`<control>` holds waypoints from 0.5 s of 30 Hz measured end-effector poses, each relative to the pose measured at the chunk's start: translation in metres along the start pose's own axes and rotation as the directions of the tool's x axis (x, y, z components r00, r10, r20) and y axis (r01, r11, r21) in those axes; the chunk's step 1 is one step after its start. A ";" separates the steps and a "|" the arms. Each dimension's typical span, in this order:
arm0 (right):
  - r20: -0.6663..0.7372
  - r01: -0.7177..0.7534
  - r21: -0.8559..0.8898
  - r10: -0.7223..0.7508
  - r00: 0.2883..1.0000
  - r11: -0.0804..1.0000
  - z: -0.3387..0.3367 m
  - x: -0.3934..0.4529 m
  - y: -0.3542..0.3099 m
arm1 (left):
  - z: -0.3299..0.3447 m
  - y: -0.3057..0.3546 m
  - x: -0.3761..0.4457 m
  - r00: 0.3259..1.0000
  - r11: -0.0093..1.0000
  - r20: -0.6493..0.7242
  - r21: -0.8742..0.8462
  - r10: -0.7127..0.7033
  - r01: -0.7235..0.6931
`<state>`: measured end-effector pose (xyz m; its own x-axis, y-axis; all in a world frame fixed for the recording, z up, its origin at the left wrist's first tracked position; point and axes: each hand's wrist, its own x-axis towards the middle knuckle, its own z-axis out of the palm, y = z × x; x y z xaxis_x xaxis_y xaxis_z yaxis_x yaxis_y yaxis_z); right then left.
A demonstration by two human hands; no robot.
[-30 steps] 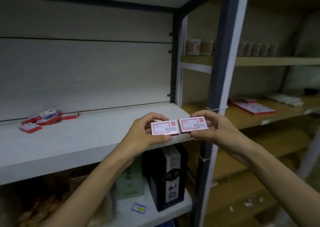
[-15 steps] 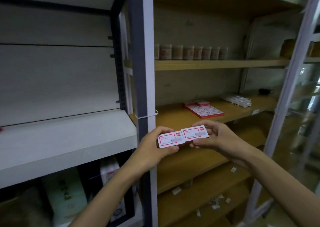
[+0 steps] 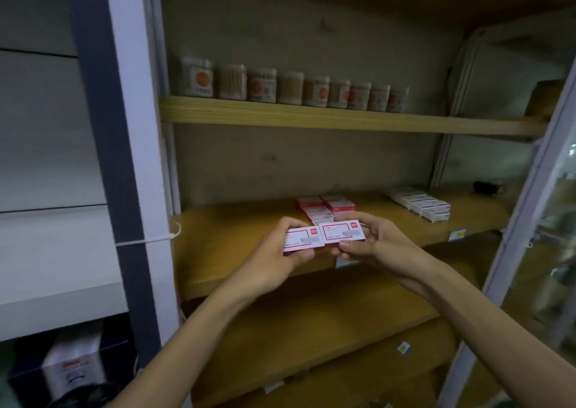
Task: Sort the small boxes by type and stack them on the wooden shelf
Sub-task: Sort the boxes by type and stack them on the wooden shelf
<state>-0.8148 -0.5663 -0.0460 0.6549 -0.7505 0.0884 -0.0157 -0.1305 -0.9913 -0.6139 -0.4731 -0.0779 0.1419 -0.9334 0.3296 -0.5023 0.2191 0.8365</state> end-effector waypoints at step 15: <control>-0.074 0.057 -0.538 -0.115 0.991 0.841 -0.126 0.102 0.033 | 0.042 -0.017 0.132 0.971 0.873 -0.217 0.449 -0.100 0.190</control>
<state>-0.8433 -0.7290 -0.0579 0.5945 -0.7766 0.2084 -0.3819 -0.5008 -0.7767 -0.6224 -0.6117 -0.0674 0.3729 -0.8669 0.3309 -0.7945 -0.1140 0.5965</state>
